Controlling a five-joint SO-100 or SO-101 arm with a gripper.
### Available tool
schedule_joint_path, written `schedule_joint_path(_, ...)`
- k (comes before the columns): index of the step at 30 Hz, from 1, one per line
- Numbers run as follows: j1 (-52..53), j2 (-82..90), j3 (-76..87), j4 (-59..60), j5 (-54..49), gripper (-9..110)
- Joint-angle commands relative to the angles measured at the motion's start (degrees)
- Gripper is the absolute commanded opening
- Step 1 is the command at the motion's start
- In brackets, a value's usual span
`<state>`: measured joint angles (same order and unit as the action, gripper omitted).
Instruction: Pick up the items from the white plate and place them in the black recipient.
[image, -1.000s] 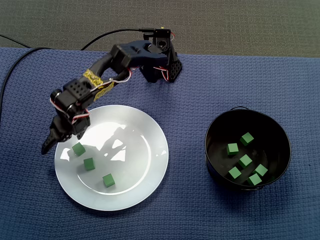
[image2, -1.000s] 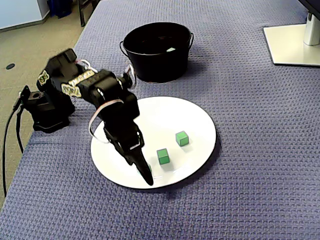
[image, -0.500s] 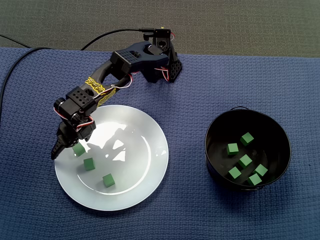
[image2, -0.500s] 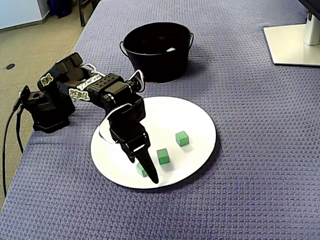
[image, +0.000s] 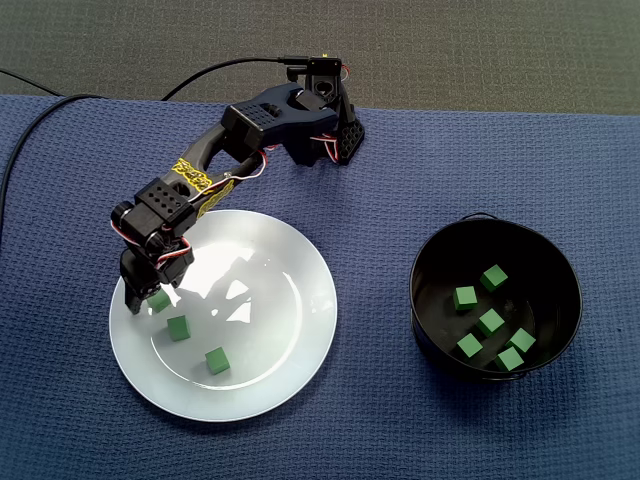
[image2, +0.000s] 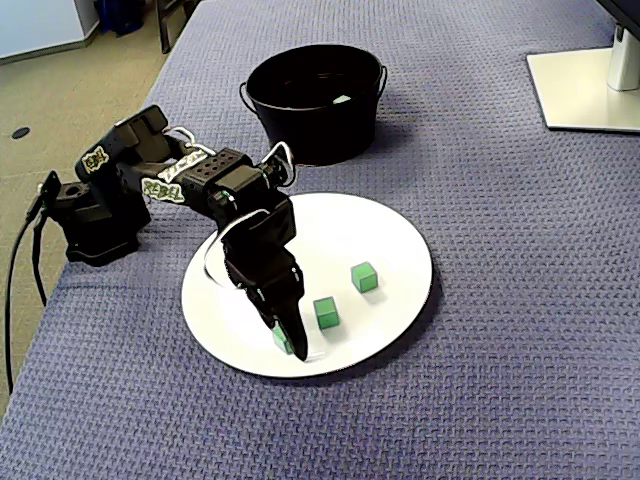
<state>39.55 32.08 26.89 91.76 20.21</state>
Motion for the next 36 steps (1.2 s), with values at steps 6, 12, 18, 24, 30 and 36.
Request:
schedule_joint_path(6, -0.26, 1.49, 0.62, -1.76, -1.58, 0)
schedule_joint_path(12, 1.32, 5.19, -0.09, -1.49, -2.37, 0)
schedule_joint_path(18, 5.54, 26.02, -0.88, -3.16, -7.38, 0)
schedule_joint_path(24, -0.18, 53.79, 3.6, -12.66, -17.67, 0)
schedule_joint_path(30, -29.44, 77.26, 22.59, -28.04, -34.89, 0)
schedule_joint_path(36, -66.97, 83.23, 38.5, -29.97, -49.92, 0)
